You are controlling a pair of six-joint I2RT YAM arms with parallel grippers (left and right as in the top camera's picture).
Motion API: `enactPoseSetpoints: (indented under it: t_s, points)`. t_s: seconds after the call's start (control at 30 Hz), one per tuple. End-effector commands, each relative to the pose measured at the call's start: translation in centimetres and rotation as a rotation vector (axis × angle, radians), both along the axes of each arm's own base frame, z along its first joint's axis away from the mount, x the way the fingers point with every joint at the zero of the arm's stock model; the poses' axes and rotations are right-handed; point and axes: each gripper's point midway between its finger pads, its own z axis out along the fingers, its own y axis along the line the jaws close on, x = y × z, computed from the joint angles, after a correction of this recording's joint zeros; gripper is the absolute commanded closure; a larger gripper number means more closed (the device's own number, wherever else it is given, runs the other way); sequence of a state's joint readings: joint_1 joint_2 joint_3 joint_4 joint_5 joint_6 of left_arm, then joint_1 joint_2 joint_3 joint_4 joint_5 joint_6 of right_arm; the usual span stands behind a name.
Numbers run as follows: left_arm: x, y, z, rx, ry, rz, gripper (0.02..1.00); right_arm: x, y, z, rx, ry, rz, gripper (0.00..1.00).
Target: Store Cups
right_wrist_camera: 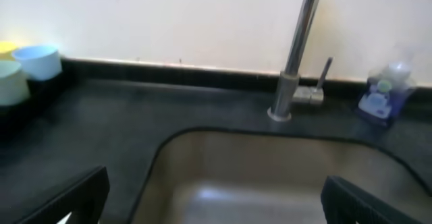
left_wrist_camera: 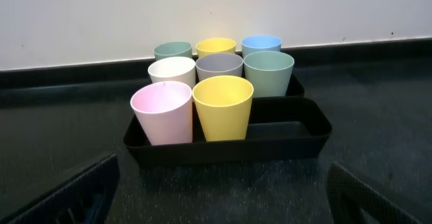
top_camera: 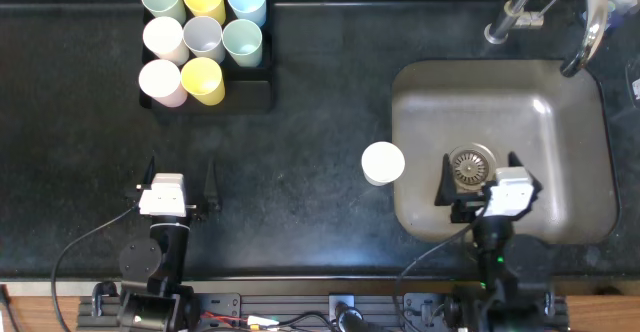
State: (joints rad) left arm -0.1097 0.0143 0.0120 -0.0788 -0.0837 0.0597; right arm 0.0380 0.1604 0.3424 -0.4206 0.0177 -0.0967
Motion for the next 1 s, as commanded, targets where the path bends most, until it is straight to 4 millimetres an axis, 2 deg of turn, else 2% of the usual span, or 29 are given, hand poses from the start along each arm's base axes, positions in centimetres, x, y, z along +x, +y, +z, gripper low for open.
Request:
enactPoseSetpoints:
  t_s: [0.03, 0.2, 0.3, 0.43, 0.57, 0.67, 0.8, 1.0]
  points:
    - [0.0, 0.3, 0.1, 0.019, -0.011, 0.013, 0.020, 0.1, 1.9, 4.6, 0.060, 0.115, 0.103, 0.005]
    - [0.0, 0.3, 0.1, 0.019, -0.011, 0.013, 0.020, 1.1, 7.0, 5.3, 0.237, 0.383, 0.355, 0.005]
    - [0.0, 0.3, 0.1, 0.019, -0.011, 0.013, 0.020, 2.7, 8.5, 4.0, 0.309, 0.546, 0.420, 0.005]
    - [0.0, 0.3, 0.1, 0.019, -0.011, 0.013, 0.020, 5.1, 8.3, 0.3, 0.290, 0.723, 0.366, 0.003]
    - [0.0, 0.3, 0.1, 0.019, -0.011, 0.013, 0.020, 6.4, 7.7, -2.9, 0.122, 0.839, 0.370, 0.005]
    - [0.0, 0.3, 0.1, 0.019, -0.011, 0.013, 0.020, 7.3, 6.8, -3.8, -0.021, 0.905, 0.329, 0.007]
    - [0.0, 0.3, 0.1, 0.019, -0.011, 0.013, 0.020, 8.1, 6.1, -4.0, -0.172, 0.991, 0.264, 0.005]
    - [0.0, 0.3, 0.1, 0.019, -0.011, 0.013, 0.023, 6.7, 7.6, -6.5, -0.354, 1.173, 0.407, 0.005]
